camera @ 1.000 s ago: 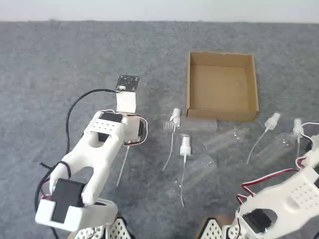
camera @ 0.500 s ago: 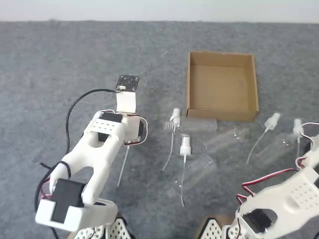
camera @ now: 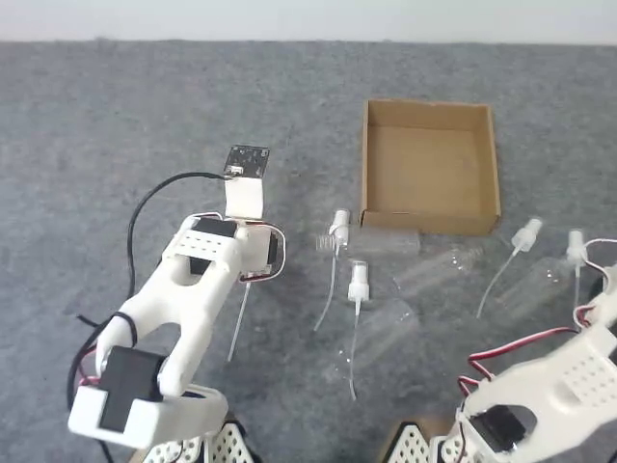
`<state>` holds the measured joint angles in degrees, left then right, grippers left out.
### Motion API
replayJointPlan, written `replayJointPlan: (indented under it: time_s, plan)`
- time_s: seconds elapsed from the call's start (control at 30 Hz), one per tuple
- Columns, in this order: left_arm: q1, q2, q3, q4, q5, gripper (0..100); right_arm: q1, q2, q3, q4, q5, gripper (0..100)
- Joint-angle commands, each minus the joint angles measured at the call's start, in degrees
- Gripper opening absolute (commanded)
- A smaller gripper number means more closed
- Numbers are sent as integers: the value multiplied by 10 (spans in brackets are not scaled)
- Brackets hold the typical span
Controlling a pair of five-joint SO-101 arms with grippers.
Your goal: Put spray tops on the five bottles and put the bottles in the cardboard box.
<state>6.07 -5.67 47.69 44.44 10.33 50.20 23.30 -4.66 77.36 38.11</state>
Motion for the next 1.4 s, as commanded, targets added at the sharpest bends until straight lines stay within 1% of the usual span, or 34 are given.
replayJointPlan:
  time_s: [0.0,0.1,0.23,0.4,0.5,0.57,0.63,0.7,0.87,0.9,1.03,1.23,1.3,1.37]
  plan:
    - [2,-38,0,4,0,13,22,-15,-25,2,24,141]
    - [2,-39,-7,16,-1,13,29,-15,-24,1,75,142]
    - [2,-39,-17,18,-39,13,28,-15,-23,1,110,149]
    - [6,-33,-25,17,-62,13,8,-12,-24,0,119,247]
    - [2,-19,-44,20,-80,14,-14,-12,-23,6,117,261]
    - [3,0,-60,27,-84,38,-29,-14,-23,6,115,262]
    - [3,18,-93,64,-87,81,-40,-16,-25,7,114,262]
    - [1,25,-130,107,-107,107,-43,-20,-33,7,115,263]
    - [1,-11,-202,191,-144,111,-38,-57,-42,12,120,264]
    - [1,-19,-208,203,-151,111,-37,-67,-42,22,127,264]
    - [1,-45,-213,227,-165,112,-32,-107,-42,80,200,264]
    - [1,-48,-189,226,-188,112,15,-118,-40,85,305,264]
    - [1,-48,-178,207,-195,112,28,-111,-36,84,329,264]
    - [-4,-48,-163,172,-198,112,36,-99,-27,79,341,264]
